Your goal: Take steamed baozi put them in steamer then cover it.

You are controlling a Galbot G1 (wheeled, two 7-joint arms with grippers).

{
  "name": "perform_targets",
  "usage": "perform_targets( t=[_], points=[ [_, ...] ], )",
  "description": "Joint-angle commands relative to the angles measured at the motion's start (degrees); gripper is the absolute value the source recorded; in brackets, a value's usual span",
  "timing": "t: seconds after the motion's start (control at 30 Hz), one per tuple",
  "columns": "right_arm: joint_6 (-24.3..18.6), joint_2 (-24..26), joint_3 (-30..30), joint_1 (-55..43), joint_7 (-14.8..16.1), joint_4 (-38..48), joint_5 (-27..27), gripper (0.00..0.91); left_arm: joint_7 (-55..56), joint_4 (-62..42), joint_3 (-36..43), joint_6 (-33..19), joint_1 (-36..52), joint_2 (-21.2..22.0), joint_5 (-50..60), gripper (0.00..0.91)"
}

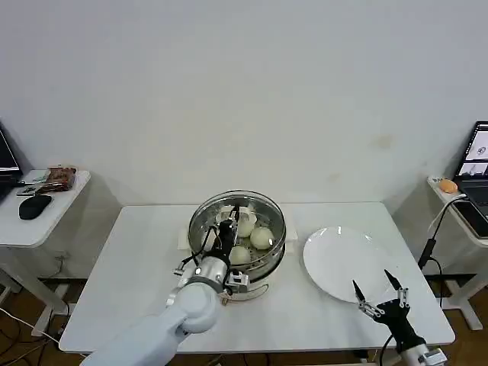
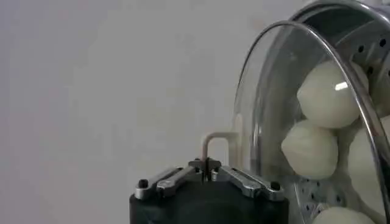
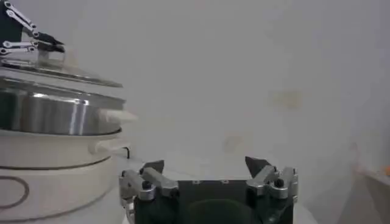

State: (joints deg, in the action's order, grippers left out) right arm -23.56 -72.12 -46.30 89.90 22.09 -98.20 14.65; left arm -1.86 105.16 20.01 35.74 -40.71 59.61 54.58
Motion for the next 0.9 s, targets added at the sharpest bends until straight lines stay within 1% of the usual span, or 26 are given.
perform_targets(
  t=[0.03,0.37,0.9],
  points=[
    [0.04,-0.15,0.06,-0.13,0.03,0.17,-0.12,0.907,-1.31,-0.44,0.01,0.03,0.42,0.86,1.14,0.0],
    [0.04,-0.23,0.14,-0.19,0.04,0.27,-0.25,0.907,-1.9,-1.48,-0.68,0.03,-0.17,2.28,2.12,0.0],
    [-0.24,-0.28,0.18,-0.34,0.03,0.8,-0.52,0.907,-1.91,-1.66,-1.41,0.01,-1.38,2.39,2.75,0.0]
  ],
)
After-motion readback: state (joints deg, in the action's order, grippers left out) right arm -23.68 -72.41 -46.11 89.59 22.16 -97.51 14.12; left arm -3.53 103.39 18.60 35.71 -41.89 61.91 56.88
